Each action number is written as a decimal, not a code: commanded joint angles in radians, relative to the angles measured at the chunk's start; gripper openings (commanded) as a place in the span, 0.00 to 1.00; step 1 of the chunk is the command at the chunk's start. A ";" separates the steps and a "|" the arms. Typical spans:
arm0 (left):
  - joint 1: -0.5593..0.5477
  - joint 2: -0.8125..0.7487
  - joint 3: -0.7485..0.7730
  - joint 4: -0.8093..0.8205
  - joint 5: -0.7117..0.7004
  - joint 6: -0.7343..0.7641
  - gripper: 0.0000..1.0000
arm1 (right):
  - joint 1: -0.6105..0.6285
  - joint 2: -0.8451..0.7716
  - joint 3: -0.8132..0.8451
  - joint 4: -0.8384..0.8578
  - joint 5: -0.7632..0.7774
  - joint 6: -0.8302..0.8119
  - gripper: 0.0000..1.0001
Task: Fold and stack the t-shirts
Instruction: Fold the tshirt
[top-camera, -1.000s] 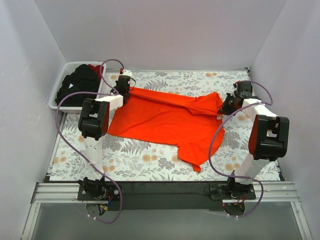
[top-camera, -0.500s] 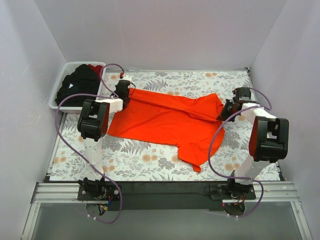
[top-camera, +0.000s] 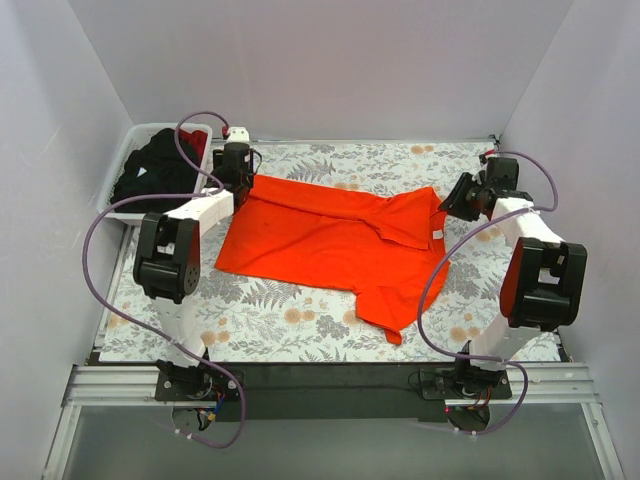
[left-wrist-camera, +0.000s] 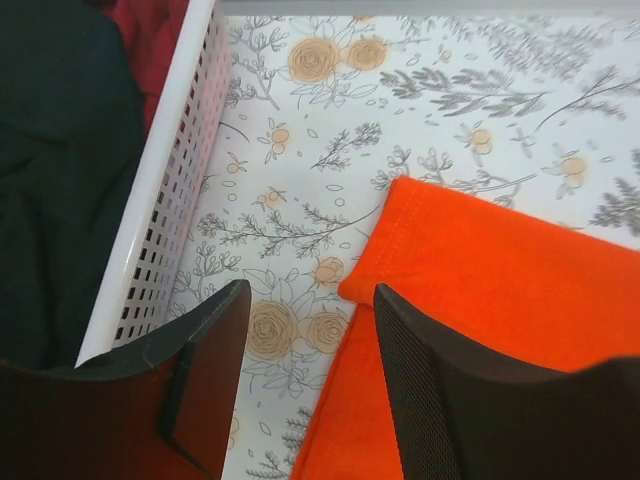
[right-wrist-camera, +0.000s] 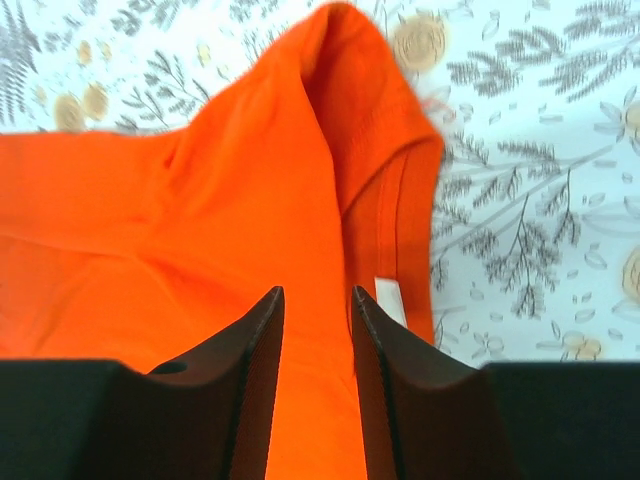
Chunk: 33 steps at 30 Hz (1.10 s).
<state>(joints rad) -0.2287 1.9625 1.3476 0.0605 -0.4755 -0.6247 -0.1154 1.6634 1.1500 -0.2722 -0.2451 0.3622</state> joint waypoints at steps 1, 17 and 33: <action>-0.004 -0.096 0.012 -0.097 0.043 -0.117 0.51 | -0.026 0.041 0.042 0.085 -0.083 -0.006 0.39; -0.017 -0.313 -0.355 -0.358 0.089 -0.524 0.37 | -0.027 -0.117 -0.295 0.099 -0.108 0.053 0.37; -0.017 -0.383 -0.531 -0.381 0.087 -0.581 0.33 | -0.018 -0.228 -0.509 0.074 -0.034 0.058 0.35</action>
<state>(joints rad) -0.2443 1.5967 0.8291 -0.3149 -0.3702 -1.1870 -0.1341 1.4143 0.6434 -0.2111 -0.3328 0.4129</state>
